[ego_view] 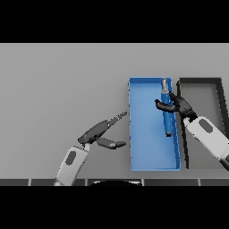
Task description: Pick up the blue pipe and place it into the blue bin.
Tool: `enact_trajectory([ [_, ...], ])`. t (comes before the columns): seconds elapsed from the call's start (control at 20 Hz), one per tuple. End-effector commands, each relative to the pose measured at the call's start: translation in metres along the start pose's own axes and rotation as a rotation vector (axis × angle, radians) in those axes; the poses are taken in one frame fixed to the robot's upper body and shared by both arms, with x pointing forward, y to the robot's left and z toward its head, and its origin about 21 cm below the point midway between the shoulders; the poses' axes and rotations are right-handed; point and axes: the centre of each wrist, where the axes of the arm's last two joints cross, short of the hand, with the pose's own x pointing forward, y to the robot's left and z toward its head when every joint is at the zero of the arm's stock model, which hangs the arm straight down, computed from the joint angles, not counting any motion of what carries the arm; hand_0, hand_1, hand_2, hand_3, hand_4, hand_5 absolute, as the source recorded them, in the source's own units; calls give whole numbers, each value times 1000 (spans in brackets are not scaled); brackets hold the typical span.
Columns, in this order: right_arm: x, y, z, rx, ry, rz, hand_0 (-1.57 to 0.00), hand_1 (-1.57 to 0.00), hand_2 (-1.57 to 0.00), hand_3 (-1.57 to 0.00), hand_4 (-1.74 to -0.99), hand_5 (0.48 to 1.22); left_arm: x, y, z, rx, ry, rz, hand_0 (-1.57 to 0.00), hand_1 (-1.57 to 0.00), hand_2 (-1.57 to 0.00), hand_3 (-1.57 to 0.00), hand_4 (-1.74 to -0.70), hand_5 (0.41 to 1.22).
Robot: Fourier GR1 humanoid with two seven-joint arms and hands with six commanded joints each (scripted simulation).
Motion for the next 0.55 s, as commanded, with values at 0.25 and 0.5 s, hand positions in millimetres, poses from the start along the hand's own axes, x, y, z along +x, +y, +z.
enact_trajectory([
  [0.25, 2, 0, 1, 7, 13, 41, -8, -7, -7, -4, -1022, 665, 1, 0, -6, 5, 11, 0, 1, 1, 1, 1, -886, 431],
  [0.5, 2, 1, 2, 12, 19, 57, -6, -5, -5, -3, -1022, 643, 0, -1, -1, 1, -2, 1, 1, 1, 1, 1, -885, 431],
])
